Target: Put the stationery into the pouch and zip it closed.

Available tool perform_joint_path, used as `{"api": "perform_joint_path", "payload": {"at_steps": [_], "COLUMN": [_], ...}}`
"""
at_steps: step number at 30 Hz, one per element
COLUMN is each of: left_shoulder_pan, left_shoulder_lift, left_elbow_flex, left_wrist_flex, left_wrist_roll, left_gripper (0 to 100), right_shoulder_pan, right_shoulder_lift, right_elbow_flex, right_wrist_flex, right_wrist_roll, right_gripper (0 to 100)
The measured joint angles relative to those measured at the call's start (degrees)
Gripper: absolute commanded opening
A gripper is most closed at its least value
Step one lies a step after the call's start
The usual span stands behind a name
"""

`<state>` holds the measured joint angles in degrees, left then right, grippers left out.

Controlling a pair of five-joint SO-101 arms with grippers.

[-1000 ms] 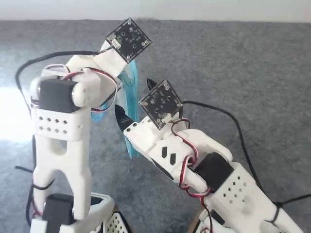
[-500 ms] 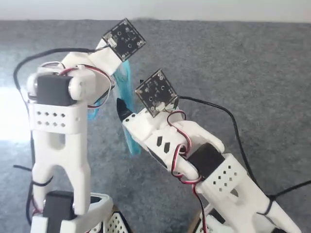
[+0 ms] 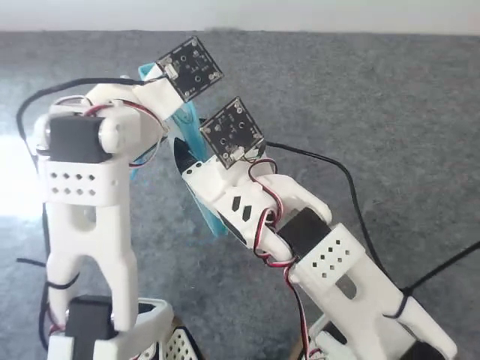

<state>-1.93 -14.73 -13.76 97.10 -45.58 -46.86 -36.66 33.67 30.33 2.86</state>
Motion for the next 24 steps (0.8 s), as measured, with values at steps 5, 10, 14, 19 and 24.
{"api": "perform_joint_path", "payload": {"at_steps": [5, 10, 14, 19, 24], "left_shoulder_pan": [-0.18, -2.55, -5.63, -7.56, -8.62], "left_shoulder_lift": [0.00, 0.00, 2.20, 7.91, 11.69], "left_elbow_flex": [-0.09, 0.00, 0.09, 0.00, -1.05], "left_wrist_flex": [0.62, -5.19, -11.34, -13.71, -17.58], "left_wrist_roll": [-2.37, -1.14, 3.08, 2.29, 2.29], "left_gripper": [1, 1, 1, 1, 1], "right_shoulder_pan": [0.26, 0.35, 0.35, 0.35, 0.35], "right_shoulder_lift": [0.18, 0.35, 0.35, 0.44, 0.44], "right_elbow_flex": [-0.97, -3.52, -4.48, -4.48, -4.48], "right_wrist_flex": [1.41, 6.15, 7.03, 7.30, 7.47], "right_wrist_roll": [3.96, 4.40, 4.40, 4.40, 4.40], "right_gripper": [0.8, 0.8, 0.7, 0.7, 0.7]}}
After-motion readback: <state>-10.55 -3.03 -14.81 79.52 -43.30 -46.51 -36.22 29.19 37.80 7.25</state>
